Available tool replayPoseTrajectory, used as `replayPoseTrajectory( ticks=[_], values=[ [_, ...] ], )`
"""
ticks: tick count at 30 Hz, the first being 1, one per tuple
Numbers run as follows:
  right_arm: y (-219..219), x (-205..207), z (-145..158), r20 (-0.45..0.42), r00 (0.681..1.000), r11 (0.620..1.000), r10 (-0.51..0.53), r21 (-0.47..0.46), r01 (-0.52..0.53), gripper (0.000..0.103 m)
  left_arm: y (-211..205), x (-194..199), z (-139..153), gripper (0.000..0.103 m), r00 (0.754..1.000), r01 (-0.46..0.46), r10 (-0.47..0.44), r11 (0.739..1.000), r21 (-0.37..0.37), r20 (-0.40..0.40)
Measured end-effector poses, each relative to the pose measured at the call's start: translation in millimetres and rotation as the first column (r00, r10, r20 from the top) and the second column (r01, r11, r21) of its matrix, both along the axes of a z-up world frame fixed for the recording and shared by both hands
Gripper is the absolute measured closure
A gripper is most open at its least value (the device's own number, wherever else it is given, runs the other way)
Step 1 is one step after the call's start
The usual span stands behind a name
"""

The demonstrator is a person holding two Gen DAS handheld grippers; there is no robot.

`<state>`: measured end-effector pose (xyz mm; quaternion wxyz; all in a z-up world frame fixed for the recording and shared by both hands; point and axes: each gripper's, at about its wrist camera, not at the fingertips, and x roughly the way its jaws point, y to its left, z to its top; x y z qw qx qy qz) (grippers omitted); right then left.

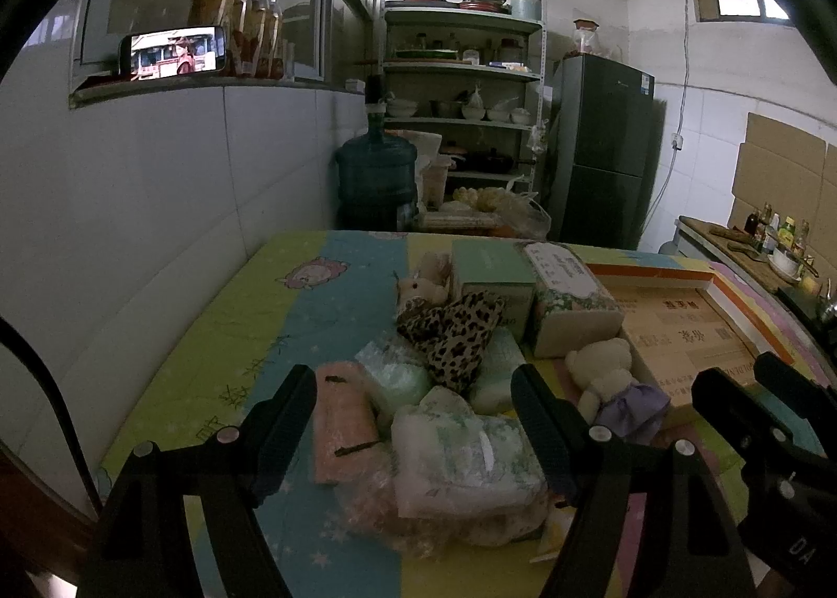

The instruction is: Organize soft objects

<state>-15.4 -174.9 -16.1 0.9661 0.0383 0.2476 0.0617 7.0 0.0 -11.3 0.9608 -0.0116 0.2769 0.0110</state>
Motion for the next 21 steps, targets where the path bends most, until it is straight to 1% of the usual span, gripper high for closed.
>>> replayPoseTrajectory(
  ticks=[9, 13, 16, 19, 21],
  values=[
    [2, 0, 0, -0.001, 1.0, 1.0, 0.001, -0.001, -0.001, 0.019, 0, 0, 0, 0.026, 1.0, 0.002, -0.002, 1.0, -0.003, 0.0],
    [4, -2, 0, -0.002, 1.0, 1.0, 0.002, -0.003, -0.002, 0.019, 7, -6, -2, 0.026, 1.0, 0.02, -0.019, 0.999, -0.037, 0.022],
    [4, -4, -3, -0.007, 1.0, 1.0, 0.0, -0.003, 0.0, 0.019, 20, -13, -3, 0.026, 0.998, 0.042, -0.04, 0.997, -0.067, 0.039],
    [0, -5, -10, -0.026, 1.0, 1.0, -0.007, 0.015, 0.007, 0.019, 26, -20, -9, 0.026, 0.996, 0.085, -0.082, 0.992, -0.096, 0.038],
    [-5, -4, -14, -0.039, 0.999, 0.999, -0.012, 0.033, 0.013, 0.02, 27, -23, -12, 0.026, 0.994, 0.109, -0.106, 0.989, -0.1, 0.037]
  ],
)
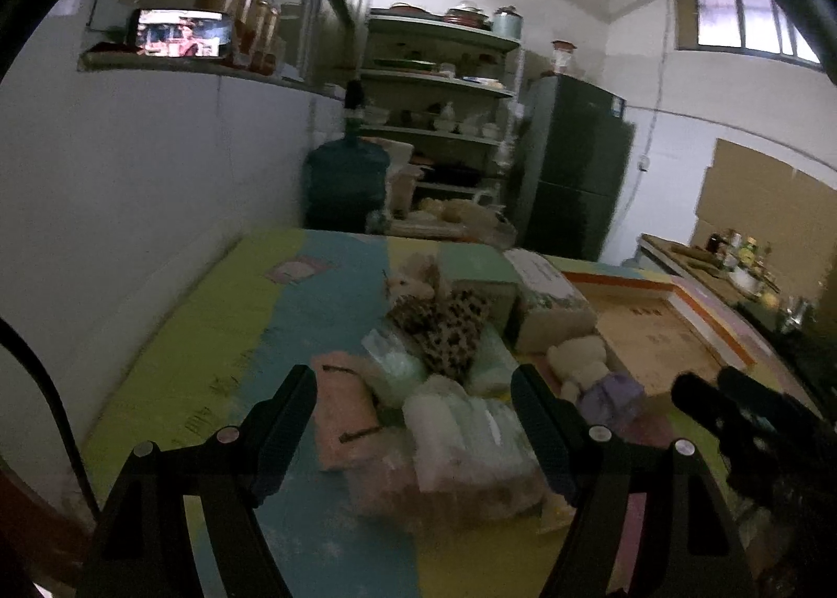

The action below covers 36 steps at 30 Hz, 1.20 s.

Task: Organize soft objects
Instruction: 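Grasp the white wrapped pack with the left tool while the right tool grasps the yellow pack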

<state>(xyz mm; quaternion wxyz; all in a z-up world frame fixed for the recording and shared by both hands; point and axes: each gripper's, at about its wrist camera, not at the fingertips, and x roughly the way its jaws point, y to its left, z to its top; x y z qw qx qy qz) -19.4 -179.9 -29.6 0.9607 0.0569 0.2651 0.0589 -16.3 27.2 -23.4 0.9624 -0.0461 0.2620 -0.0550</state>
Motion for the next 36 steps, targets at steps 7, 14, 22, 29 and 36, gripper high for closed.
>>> replayPoseTrajectory(
  ticks=[7, 14, 22, 29, 36],
  values=[
    [-8, 4, -8, -0.026, 1.0, 1.0, 0.01, 0.024, -0.01, 0.019, -16, 3, -21, 0.026, 0.995, 0.084, -0.086, 0.995, -0.046, -0.044],
    [-12, 4, -11, -0.032, 0.999, 1.0, 0.007, 0.031, -0.006, 0.019, -14, 23, -37, 0.028, 0.993, 0.069, -0.076, 0.994, -0.089, -0.087],
    [-17, 8, -19, -0.054, 0.998, 0.999, 0.024, 0.048, -0.022, 0.019, -9, 32, -45, 0.057, 0.994, 0.059, -0.067, 0.994, -0.089, -0.087],
    [-10, 17, -37, -0.134, 0.984, 0.988, 0.118, 0.119, -0.102, 0.019, -6, 29, -41, 0.074, 0.994, 0.087, -0.093, 0.992, -0.096, -0.056],
    [0, 23, -53, -0.203, 0.959, 0.97, 0.199, 0.183, -0.162, 0.019, -4, 24, -36, 0.081, 0.993, 0.111, -0.115, 0.987, -0.114, -0.03]
  ],
)
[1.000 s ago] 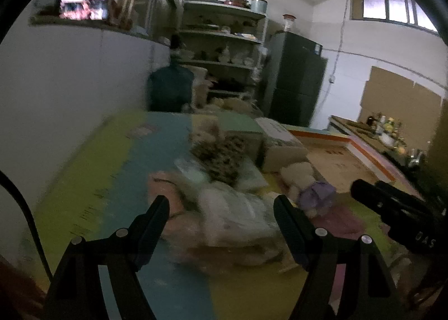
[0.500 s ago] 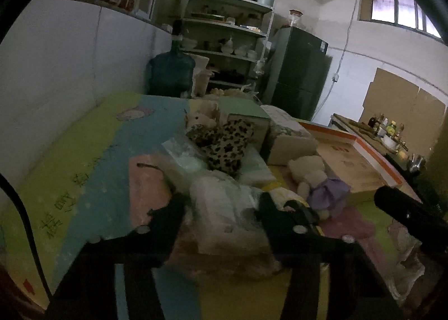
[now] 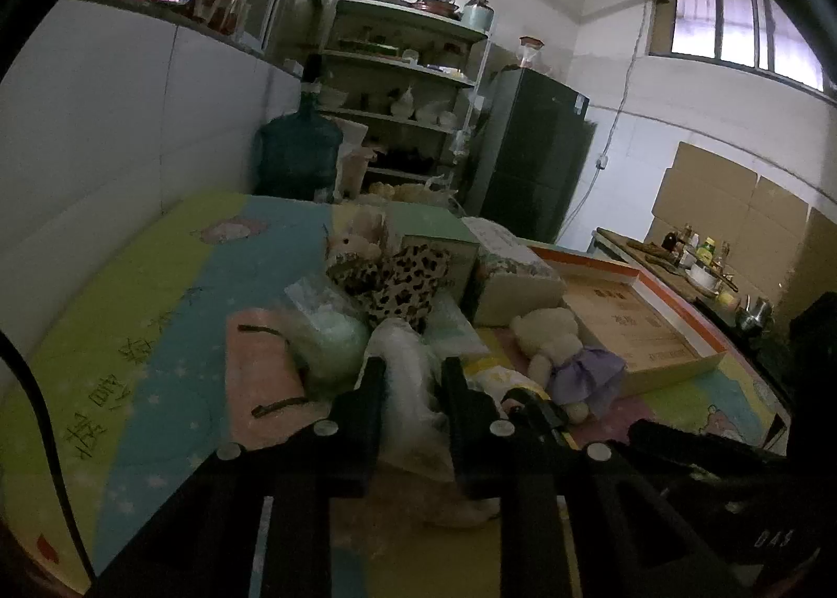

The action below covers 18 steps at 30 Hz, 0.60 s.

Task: Organize soft objects
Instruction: 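Grasp the white wrapped pack with the left tool while the right tool grasps the yellow pack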

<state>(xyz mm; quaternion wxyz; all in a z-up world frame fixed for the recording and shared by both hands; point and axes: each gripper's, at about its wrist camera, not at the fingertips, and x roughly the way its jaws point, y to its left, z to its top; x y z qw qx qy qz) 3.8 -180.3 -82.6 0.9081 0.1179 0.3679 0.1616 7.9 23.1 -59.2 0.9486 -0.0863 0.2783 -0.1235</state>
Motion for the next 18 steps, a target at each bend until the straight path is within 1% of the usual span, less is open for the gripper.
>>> replayPoseTrajectory(
  ticks=[6, 11, 14, 16, 18],
  values=[
    [7, 2, -4, -0.025, 0.999, 1.0, 0.027, -0.003, -0.027, 0.019, 3, -3, 10, 0.083, 0.999, -0.005, 0.005, 1.0, -0.009, 0.034],
    [15, 6, -11, -0.062, 0.997, 0.999, 0.051, 0.0, -0.051, 0.019, 7, -5, 21, 0.083, 0.998, -0.007, 0.009, 1.0, -0.018, 0.069],
    [19, 10, -15, -0.089, 0.995, 0.999, 0.048, -0.007, -0.049, 0.02, 10, -5, 25, 0.083, 0.997, -0.007, 0.009, 1.0, -0.024, 0.079],
    [19, 11, -18, -0.098, 0.994, 0.999, 0.04, -0.01, -0.041, 0.027, 12, -4, 25, 0.083, 0.997, -0.008, 0.01, 1.0, -0.024, 0.083],
    [19, 13, -18, -0.101, 0.994, 0.999, 0.034, -0.013, -0.036, 0.041, 12, -4, 26, 0.083, 0.996, -0.008, 0.01, 1.0, -0.024, 0.083]
  ],
)
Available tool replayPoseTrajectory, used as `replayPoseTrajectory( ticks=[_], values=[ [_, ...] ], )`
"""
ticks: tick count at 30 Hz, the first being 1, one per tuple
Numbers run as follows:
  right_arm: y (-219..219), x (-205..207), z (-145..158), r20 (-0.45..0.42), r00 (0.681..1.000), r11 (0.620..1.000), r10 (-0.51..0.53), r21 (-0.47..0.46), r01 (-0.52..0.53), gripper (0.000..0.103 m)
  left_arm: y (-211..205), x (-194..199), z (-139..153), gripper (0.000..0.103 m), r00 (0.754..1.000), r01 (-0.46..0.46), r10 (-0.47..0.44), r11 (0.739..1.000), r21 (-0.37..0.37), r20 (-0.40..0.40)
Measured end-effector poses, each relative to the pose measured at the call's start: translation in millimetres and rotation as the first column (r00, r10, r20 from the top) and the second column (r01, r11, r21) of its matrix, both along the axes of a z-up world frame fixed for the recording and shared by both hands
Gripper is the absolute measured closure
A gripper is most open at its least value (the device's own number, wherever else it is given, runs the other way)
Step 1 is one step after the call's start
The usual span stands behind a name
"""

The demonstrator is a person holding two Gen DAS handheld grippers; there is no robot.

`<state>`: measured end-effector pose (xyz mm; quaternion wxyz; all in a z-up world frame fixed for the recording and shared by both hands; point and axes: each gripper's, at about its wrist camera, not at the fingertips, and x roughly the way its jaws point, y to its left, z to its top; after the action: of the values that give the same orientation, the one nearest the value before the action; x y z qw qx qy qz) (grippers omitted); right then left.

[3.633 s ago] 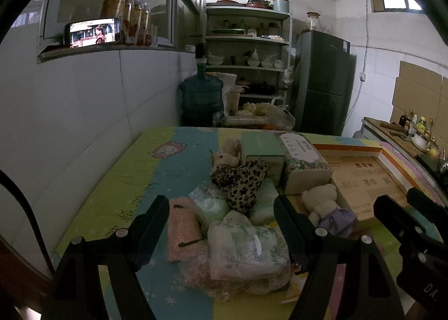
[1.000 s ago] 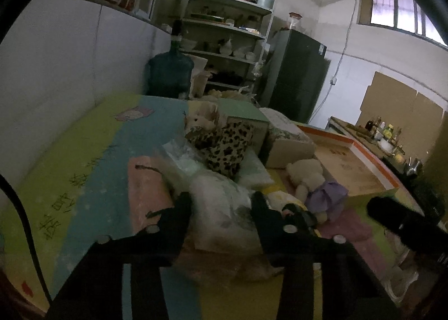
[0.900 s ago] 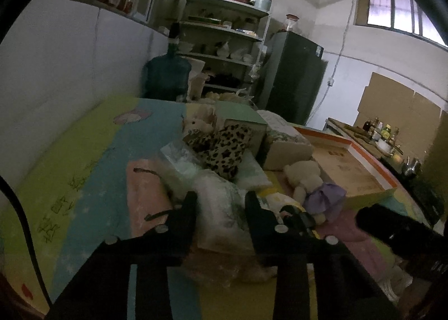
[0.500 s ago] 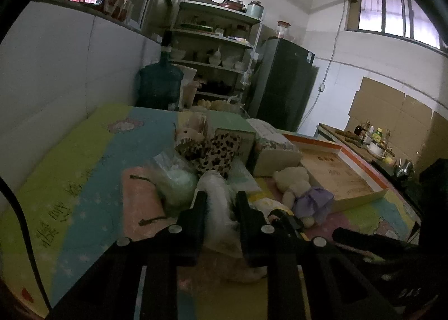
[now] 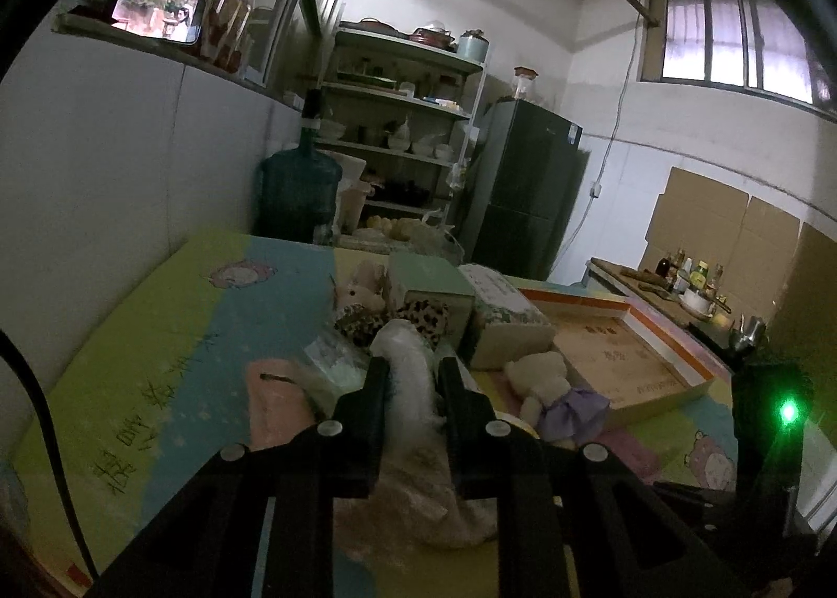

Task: Organize soft objects
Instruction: 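Grasp the white wrapped pack with the left tool while the right tool grasps the yellow pack, then carry both held packs over to the cardboard tray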

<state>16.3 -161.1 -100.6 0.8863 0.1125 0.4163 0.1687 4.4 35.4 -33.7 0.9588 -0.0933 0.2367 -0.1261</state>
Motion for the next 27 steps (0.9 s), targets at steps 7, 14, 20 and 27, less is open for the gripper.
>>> replayPoseTrajectory(
  ticks=[7, 14, 20, 27],
  values=[
    [6, 1, 2, -0.007, 0.999, 0.999, 0.042, 0.008, -0.042, 0.061, -1, -1, 0, 0.083, 1.0, 0.001, -0.001, 1.0, 0.001, 0.001],
    [4, -9, 16, 0.051, 0.998, 0.999, 0.034, 0.012, -0.034, 0.061, 1, -5, -1, 0.083, 1.0, 0.006, -0.006, 1.0, 0.002, 0.016],
    [1, -17, 32, 0.119, 0.992, 0.999, 0.033, 0.014, -0.035, 0.061, 0, -7, 5, 0.083, 0.999, 0.014, -0.014, 1.0, -0.003, 0.035],
    [-6, -20, 51, 0.187, 0.982, 1.0, 0.025, 0.004, -0.026, 0.061, -6, -7, 15, 0.083, 0.998, 0.025, -0.025, 1.0, 0.001, 0.057]
  ],
)
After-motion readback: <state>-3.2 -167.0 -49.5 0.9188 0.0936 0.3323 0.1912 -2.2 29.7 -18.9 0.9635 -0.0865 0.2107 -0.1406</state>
